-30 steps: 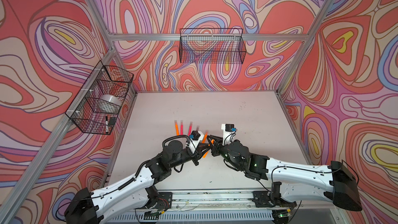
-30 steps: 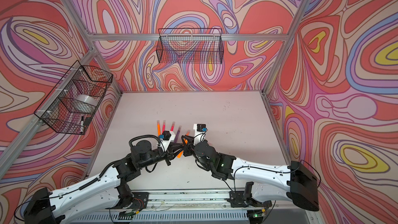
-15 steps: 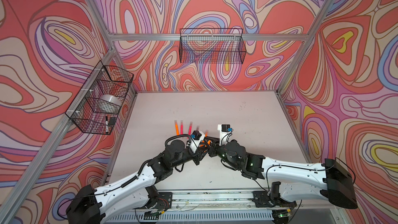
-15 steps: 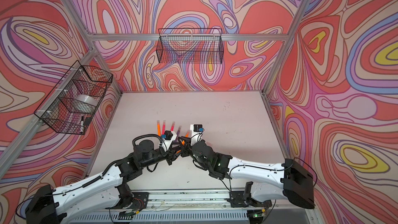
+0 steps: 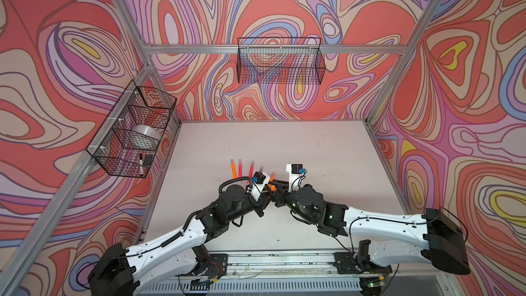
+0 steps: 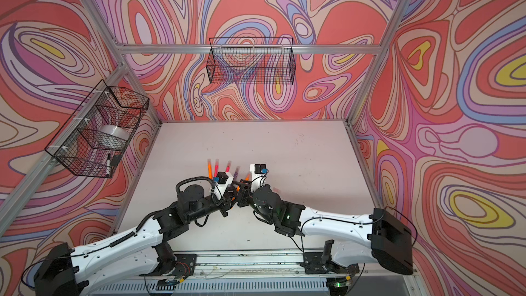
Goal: Insert pens into pen caps
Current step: Pick up the pen from the bottom-center of the table, then rotate the pen cap at the center of the table.
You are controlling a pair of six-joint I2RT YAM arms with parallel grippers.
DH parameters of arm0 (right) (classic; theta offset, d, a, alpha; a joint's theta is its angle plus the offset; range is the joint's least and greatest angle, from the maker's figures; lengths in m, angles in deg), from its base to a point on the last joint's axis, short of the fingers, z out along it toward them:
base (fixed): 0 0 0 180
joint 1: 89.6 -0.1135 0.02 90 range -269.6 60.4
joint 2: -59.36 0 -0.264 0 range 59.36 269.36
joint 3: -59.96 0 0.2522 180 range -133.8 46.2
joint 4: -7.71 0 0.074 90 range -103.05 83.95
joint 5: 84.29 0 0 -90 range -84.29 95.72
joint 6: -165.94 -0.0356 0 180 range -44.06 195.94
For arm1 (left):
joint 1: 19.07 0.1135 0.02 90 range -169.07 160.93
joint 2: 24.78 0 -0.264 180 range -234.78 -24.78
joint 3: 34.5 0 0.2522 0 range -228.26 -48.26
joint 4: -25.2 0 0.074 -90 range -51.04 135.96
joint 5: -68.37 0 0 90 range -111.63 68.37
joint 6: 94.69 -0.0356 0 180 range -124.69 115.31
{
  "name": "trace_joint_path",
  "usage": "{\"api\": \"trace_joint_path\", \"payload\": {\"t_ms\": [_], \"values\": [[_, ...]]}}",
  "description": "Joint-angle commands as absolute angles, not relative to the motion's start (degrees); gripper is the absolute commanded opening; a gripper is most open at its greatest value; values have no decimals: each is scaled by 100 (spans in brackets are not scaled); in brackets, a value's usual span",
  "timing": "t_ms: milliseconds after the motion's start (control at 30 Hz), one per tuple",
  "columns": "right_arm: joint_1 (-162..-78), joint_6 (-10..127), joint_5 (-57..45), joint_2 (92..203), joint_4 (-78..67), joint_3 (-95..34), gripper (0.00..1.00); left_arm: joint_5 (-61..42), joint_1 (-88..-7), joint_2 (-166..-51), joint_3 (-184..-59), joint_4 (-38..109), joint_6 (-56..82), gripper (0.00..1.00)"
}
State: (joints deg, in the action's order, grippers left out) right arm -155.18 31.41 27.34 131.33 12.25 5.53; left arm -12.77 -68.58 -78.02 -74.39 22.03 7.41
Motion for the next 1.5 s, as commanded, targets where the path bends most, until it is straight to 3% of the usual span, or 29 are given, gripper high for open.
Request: {"api": "trace_joint_path", "payload": {"t_ms": [0,133,333,500,733,967,1267,1467], "values": [[-15523,3181,2866,13059,960,502,56,-1811,-6864,-7840,-7549,2203,776,0],[-15525,3186,3174,12627,537,680,58,-2209,-6655,-8140,-7686,2400,1047,0],[-15517,3129,4074,11807,-408,1010,57,-1366,-5521,-8608,-7668,2379,1968,0],[-15307,2870,4806,11773,-1750,833,57,-1248,-5484,-8481,-7547,2301,1924,0],[-13856,3086,3428,12759,-2101,704,57,-1185,-5484,-8080,-7437,2498,1820,0],[-13283,3299,2787,13776,-2075,426,60,-1202,-5484,-7953,-7382,2578,1798,0],[-13277,2807,2589,13960,-1857,880,28,-1182,-5484,-8119,-7375,2462,1771,0],[-13280,2733,2431,14275,-1651,1038,14,-1122,-5488,-8244,-7375,2350,1814,0]]}}
